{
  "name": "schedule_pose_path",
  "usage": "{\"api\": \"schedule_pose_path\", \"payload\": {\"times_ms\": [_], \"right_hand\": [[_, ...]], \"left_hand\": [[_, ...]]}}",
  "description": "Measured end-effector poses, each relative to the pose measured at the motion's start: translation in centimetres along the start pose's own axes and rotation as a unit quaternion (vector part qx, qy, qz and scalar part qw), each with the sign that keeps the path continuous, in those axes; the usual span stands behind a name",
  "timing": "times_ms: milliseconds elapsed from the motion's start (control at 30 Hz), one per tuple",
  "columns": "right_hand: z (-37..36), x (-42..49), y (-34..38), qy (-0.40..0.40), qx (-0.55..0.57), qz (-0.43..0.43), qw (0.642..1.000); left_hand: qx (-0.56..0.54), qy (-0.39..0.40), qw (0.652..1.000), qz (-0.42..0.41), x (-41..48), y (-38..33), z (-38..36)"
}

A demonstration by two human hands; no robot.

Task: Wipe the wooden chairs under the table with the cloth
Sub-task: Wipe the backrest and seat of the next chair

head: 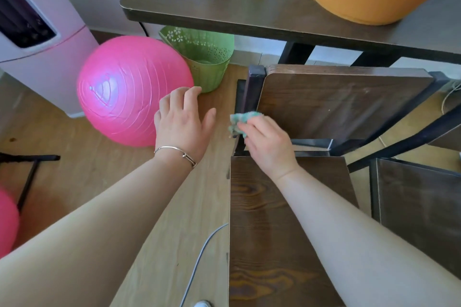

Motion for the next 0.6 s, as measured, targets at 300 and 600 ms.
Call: {"api": "schedule_pose_path", "payload": {"times_ms": [300,600], "right_hand": [[-1.3,-1.9,-1.0,0.041,-0.022,0.006,0.999],[6.8,2.3,-4.3,-0.021,-0.036,0.063,0.997]], "left_hand": [[0.007,0.020,0.999,0.040,-2.9,1.2,-2.1],[0.015,0.004,1.000,0.017,-2.2,-3.3,-1.4]]}}
Point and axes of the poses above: each hand's wrist, its own x-axis towards the middle knuckle, its own z-axis out of the back of the hand, y = z × x, the point moved 2 cm from there along x, towards the middle knuckle, and after that the axes turned 1 degree about x, right-handed, at the moved point
